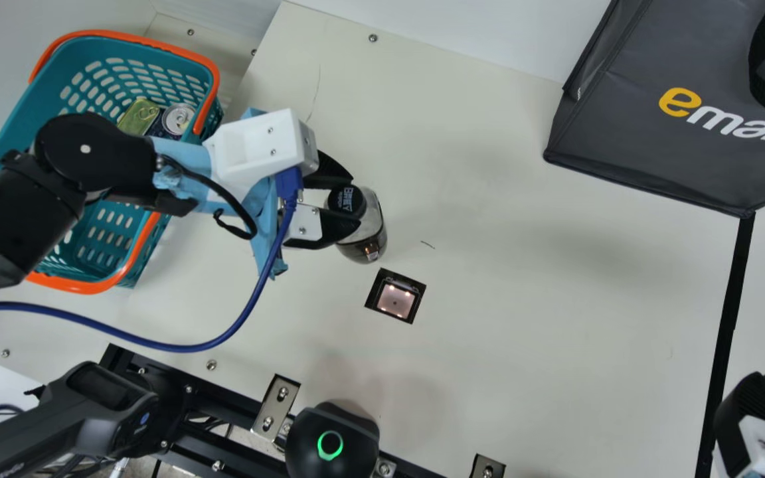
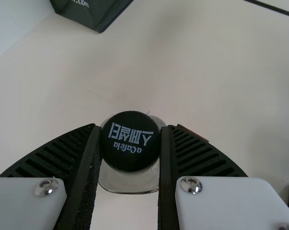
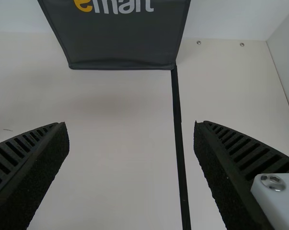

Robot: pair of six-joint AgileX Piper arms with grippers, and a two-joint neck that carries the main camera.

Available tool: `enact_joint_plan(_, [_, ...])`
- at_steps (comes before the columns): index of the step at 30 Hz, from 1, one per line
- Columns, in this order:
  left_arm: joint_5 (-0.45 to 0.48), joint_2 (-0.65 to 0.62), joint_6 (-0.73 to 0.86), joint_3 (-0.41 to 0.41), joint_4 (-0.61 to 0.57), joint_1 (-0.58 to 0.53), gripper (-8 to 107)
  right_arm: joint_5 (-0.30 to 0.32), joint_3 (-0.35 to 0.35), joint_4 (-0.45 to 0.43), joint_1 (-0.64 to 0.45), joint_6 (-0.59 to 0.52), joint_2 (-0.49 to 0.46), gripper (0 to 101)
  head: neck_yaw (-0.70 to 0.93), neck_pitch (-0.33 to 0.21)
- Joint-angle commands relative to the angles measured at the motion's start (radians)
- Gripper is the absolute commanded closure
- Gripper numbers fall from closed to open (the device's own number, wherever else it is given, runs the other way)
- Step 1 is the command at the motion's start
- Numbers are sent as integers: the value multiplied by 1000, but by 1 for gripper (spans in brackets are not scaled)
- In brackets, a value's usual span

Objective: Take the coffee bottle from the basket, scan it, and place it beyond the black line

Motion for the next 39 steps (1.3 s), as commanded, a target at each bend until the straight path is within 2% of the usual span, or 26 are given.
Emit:
enact_joint_plan(1, [-10, 4, 13, 5, -4, -3, 89, 0, 0, 0, 0, 0, 0, 10, 2, -27])
enact_joint_plan(17, [-100, 38, 66, 36, -24, -29, 89, 0, 0, 0, 0, 0, 0, 10, 2, -27])
enact_joint_plan(38, [-116, 40, 97, 58, -22, -29, 89, 0, 0, 0, 0, 0, 0, 10, 2, -27])
enact_joint_plan(39, [-116, 39, 97, 59, -21, -30, 85, 0, 0, 0, 0, 0, 0, 10, 2, -27])
